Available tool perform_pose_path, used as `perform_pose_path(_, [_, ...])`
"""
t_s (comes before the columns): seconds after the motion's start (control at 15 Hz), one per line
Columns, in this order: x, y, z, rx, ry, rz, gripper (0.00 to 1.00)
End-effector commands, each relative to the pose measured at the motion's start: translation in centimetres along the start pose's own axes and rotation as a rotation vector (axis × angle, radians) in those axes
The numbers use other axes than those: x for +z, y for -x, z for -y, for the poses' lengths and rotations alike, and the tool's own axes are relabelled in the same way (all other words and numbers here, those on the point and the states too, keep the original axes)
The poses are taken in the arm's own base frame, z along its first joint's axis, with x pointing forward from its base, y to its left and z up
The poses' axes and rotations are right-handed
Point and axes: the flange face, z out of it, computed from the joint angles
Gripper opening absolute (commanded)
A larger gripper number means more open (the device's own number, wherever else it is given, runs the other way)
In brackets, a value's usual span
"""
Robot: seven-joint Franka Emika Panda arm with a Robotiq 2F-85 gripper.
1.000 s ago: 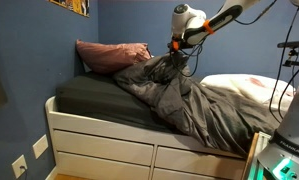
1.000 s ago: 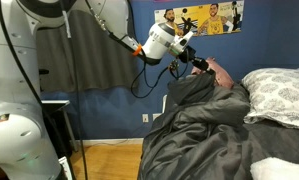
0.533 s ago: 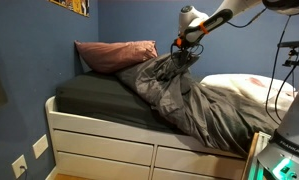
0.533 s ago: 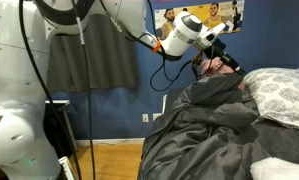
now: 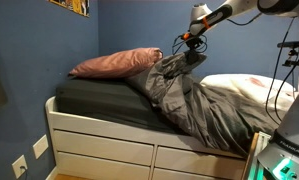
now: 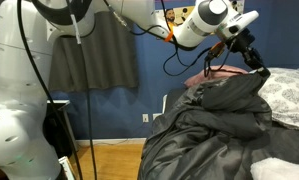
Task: Move the blanket to the right
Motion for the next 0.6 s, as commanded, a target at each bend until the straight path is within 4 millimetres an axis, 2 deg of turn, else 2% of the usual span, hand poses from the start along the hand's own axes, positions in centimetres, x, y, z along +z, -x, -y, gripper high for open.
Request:
perform_pose_path(0.0, [0.3,-7.2,-4.2,0.169,0.078,0.02,0.01])
perform_pose_path(0.13, [0.9,-8.9,-5.1,0.25,0.093,0.05,0.01])
perform_pose_path(0.2, [1.2,-9.6,-5.3,0.287,0.097,0.064,0.29])
perform_pose_path(0.33, [1.6,-11.3,-5.3,0.358,0.112,0.08,0.35])
perform_pose_path(0.47, [1.2,-14.3,-6.2,0.433,0.163,0.045,0.49])
perform_pose_path(0.53, [0.3,-14.8,-6.1,0.45,0.193,0.037,0.55])
